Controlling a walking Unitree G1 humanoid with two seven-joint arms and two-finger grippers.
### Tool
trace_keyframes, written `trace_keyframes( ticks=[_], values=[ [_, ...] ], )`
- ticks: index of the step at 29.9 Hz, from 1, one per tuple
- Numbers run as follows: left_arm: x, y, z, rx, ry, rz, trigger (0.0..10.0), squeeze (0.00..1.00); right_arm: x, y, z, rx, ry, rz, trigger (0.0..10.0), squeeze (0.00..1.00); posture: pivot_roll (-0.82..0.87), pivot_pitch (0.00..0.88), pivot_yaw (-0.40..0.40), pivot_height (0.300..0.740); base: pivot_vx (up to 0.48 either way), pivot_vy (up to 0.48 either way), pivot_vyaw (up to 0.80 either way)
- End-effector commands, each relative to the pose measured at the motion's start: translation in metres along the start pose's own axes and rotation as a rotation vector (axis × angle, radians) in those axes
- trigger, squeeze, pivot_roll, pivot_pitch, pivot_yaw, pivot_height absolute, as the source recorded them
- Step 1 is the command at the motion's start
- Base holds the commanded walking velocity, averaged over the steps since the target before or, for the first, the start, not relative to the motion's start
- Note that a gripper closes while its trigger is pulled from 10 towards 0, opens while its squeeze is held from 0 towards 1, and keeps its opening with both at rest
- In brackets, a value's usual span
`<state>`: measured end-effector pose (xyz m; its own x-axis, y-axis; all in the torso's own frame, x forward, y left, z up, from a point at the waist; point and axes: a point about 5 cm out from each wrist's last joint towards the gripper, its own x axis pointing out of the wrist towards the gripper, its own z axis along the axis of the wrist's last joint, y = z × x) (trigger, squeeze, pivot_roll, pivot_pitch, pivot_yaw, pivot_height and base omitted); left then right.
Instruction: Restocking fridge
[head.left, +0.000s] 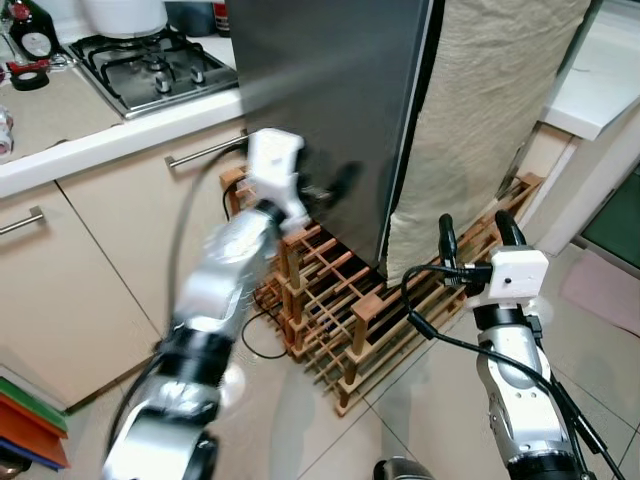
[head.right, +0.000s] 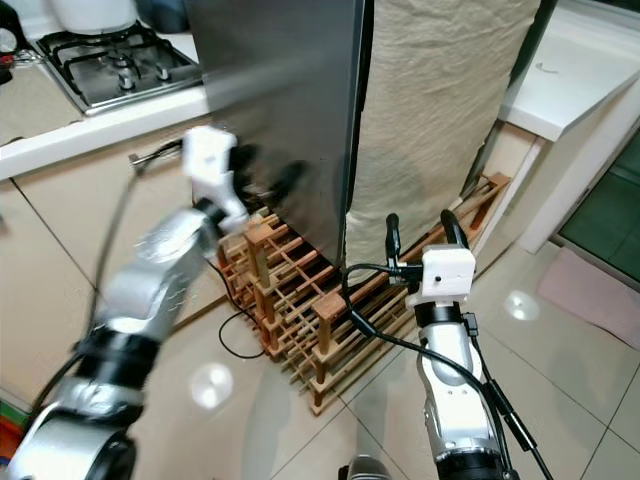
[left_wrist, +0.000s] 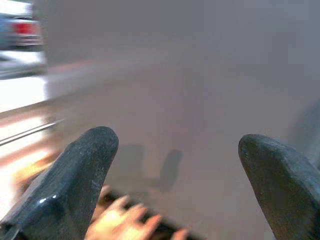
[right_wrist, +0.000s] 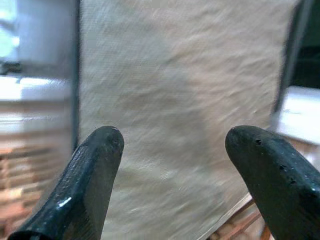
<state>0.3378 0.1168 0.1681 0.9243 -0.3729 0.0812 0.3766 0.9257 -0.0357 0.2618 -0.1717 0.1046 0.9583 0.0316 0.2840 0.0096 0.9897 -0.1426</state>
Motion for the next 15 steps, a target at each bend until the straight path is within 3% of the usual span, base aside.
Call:
trace_keyframes(
  ticks=[1,2,3,4,6,7,10,15],
  values=[
    [-0.001,0.0,0.008,0.035,-0.04,0.028,10.0,0.0,0.001,0.002,0.006,0.002,-0.009,0.001,10.0,0.0,-0.1,0.0,0.005,0.732,0.0,0.0,0.0],
    [-0.005,0.006,0.006,0.061,-0.049,0.075,10.0,0.0,0.0,0.001,0.007,0.003,-0.005,-0.007,10.0,0.0,-0.09,0.0,0.005,0.732,0.0,0.0,0.0],
    [-0.016,0.024,-0.003,0.076,-0.043,0.213,10.0,0.0,-0.001,-0.001,0.011,0.008,-0.005,-0.043,10.0,0.0,-0.09,0.0,0.009,0.732,0.0,0.0,0.0],
    [-0.016,0.024,-0.003,0.076,-0.043,0.213,10.0,0.0,-0.001,-0.001,0.011,0.008,-0.005,-0.043,10.0,0.0,-0.09,0.0,0.009,0.732,0.0,0.0,0.0],
    [-0.027,0.038,-0.014,0.081,0.001,0.339,10.0,0.0,-0.002,-0.004,0.015,0.013,-0.007,-0.074,10.0,0.0,-0.08,0.0,0.01,0.732,0.0,0.0,0.0],
    [-0.035,0.043,-0.021,0.116,0.061,0.356,10.0,0.0,-0.007,-0.005,0.018,0.011,-0.006,-0.088,10.0,0.0,-0.08,0.0,0.009,0.732,0.0,0.0,0.0],
    [-0.058,0.041,-0.029,0.076,0.081,0.285,10.0,0.0,-0.021,-0.008,0.021,-0.01,0.021,-0.11,10.0,0.0,-0.07,0.0,0.007,0.732,0.0,0.0,0.0],
    [-0.059,0.03,-0.026,0.073,0.057,0.219,10.0,0.0,-0.025,-0.009,0.017,-0.019,0.056,-0.106,10.0,0.0,-0.06,0.0,0.002,0.732,0.0,0.0,0.0]
  ],
)
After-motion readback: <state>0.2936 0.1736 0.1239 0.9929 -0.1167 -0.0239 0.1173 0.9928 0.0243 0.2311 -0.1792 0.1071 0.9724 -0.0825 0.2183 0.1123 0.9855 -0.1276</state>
